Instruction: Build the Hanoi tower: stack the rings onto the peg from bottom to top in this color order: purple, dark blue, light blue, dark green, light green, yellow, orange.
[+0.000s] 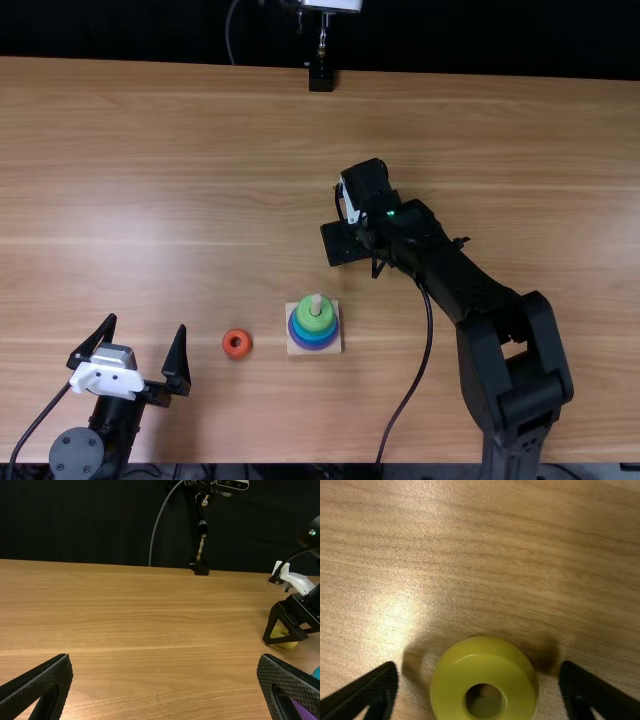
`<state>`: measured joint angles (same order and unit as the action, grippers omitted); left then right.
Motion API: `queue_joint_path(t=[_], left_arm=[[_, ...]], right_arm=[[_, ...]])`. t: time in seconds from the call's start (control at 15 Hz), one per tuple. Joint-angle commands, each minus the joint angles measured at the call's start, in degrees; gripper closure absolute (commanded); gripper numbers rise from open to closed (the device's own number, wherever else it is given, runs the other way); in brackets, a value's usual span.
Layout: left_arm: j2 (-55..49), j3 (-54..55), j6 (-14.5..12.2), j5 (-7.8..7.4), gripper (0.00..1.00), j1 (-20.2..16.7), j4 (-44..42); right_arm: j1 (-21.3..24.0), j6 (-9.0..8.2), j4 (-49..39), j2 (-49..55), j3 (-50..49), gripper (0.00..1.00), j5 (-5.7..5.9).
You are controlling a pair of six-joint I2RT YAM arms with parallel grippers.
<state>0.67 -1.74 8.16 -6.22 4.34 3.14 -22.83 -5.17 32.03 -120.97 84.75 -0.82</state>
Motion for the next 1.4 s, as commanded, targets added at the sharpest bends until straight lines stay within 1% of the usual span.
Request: queue_joint_path(t=[0.0,0.07,0.13,0.2,0.33,0.53,0.6,0.67,0.73,0.8,0.87,1.07,1.33], left_arm=[[-0.67,1.74,-0.46,0.00,0.00,-0.65,-0.18],[-0.67,1.74,-0.46,0.00,0.00,-0.65,-0.18],[-0.67,1.74,-0.46,0.00,0.00,-0.65,-0.18],[-0.67,1.74,-0.46,0.00,0.00,-0.65,-0.18],[-0.67,1.74,-0.46,0.00,0.00,-0.65,-0.18],[-0.67,1.74,-0.46,0.00,0.00,-0.65,-0.18],[-0.67,1.74,-0.46,0.00,0.00,-0.65,-0.18],[-0.67,1.74,-0.46,0.00,0.00,-0.65,-0.18],[-0.67,1.74,-0.46,0.00,0.00,-0.65,-0.18],[-0.67,1.74,-0.46,0.00,0.00,-0.65,-0.18],[-0.67,1.74,-0.46,0.00,0.00,-0.65,-0.18],[-0.67,1.74,-0.46,0.00,0.00,-0.65,-0.08],[-0.67,1.74,-0.46,0.00,0.00,-0.65,-0.18]], right_arm=[[0.42,0.11,0.20,-1.02,1.82,0.95,0.50],[0.42,0.53,0.30,-1.02,1.82,1.00,0.29],[0.42,2.22,0.41,-0.94,1.73,1.00,0.19],[0.42,3.38,0.52,-0.94,1.73,1.00,0.08],[0.51,3.59,0.62,-0.94,1.82,1.00,0.19],[0.42,6.86,0.94,-0.32,1.91,1.00,-0.02],[0.24,7.49,1.15,-0.23,2.09,1.00,-0.02],[0.15,7.91,3.15,-0.06,3.14,1.00,-0.02],[0.15,8.23,7.27,1.88,3.49,1.00,-0.02],[0.15,8.76,10.96,5.48,3.49,1.00,-0.13],[0.15,8.97,12.64,8.20,3.49,1.00,-0.13],[0.15,9.18,13.70,13.56,3.49,1.00,-0.24],[-0.02,9.18,20.98,24.20,3.76,1.00,-0.24]])
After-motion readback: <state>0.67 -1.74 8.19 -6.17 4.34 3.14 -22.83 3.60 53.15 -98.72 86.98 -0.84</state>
